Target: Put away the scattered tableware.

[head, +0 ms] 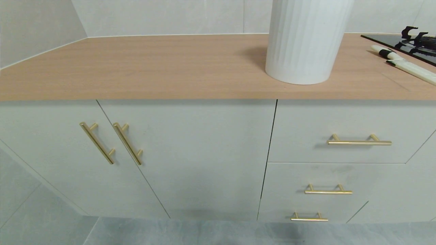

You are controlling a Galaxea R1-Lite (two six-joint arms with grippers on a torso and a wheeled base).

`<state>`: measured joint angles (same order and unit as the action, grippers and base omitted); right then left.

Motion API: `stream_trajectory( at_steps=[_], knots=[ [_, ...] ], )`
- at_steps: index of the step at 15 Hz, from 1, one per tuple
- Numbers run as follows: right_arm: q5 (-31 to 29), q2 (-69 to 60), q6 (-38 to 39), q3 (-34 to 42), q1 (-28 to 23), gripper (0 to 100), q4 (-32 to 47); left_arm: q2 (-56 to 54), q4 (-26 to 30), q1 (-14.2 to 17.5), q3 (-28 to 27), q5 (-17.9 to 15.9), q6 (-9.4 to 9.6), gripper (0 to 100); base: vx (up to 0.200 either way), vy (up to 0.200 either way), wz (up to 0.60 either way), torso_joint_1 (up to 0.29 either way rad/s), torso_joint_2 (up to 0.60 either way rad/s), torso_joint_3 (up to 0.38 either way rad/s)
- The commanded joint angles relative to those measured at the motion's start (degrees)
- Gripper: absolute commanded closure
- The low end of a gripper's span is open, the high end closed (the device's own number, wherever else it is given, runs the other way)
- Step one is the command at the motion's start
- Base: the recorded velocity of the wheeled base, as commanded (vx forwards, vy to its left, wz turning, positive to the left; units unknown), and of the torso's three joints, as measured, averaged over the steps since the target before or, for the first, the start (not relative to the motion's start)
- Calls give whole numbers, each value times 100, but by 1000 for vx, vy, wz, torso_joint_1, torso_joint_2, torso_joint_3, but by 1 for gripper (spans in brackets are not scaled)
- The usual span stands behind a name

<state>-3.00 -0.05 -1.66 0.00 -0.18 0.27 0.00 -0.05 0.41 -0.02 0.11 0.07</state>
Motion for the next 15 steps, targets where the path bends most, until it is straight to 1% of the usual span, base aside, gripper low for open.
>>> stream_trajectory(
  at_steps=[1, 3, 15],
  knots=[
    [1, 14, -1, 0, 1, 0, 0, 9, -4, 2, 2, -2, 1, 0, 0, 0, 0, 0, 0, 0],
    [1, 14, -1, 0, 1, 0, 0, 9, -4, 2, 2, -2, 1, 0, 0, 0, -600, 0, 2, 0],
    [1, 14, -1, 0, 1, 0, 0, 9, -4, 2, 2, -2, 1, 0, 0, 0, 0, 0, 0, 0]
  ],
)
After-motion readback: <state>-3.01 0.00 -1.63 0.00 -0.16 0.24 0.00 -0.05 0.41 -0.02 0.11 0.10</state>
